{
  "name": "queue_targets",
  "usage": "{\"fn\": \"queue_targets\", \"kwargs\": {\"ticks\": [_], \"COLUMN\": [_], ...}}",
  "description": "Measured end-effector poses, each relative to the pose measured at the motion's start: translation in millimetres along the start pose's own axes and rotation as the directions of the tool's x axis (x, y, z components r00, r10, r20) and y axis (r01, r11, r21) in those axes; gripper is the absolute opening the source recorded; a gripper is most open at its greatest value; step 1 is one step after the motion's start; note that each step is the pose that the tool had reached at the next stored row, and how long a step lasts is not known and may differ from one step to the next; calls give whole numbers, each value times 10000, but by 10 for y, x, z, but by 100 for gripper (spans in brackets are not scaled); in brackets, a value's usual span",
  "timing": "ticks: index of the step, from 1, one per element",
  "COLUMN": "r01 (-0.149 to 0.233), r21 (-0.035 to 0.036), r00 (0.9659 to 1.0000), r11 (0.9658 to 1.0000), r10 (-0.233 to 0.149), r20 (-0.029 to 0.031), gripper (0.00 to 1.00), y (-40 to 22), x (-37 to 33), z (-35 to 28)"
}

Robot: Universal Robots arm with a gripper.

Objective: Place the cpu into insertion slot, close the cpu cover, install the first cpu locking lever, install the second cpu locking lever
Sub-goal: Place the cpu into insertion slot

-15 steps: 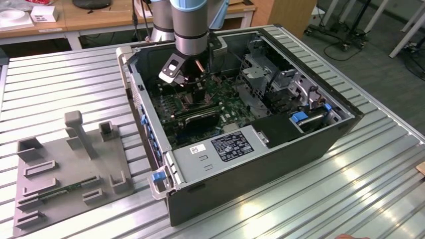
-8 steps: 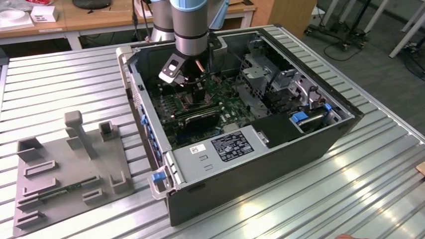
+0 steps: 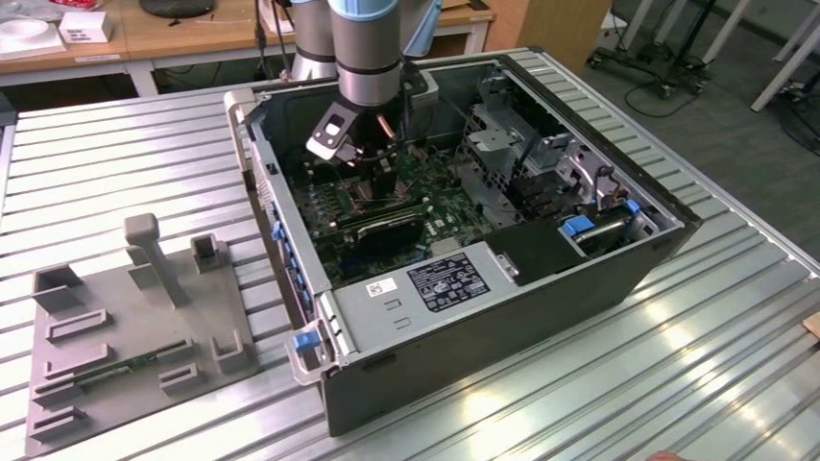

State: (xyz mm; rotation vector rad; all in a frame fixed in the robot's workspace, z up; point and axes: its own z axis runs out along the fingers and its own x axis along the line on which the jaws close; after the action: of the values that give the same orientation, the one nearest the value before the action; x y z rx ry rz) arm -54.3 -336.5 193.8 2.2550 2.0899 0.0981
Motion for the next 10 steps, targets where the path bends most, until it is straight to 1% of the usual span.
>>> {"fn": "queue_targets", "kwargs": {"ticks": [10], "r01": [1], "r21": [0], "r00": [10000], "r11": [10000], "r10": [-1], "r20": [7], "gripper": [61], "y": [9], "x": [0], "z": [-95]}}
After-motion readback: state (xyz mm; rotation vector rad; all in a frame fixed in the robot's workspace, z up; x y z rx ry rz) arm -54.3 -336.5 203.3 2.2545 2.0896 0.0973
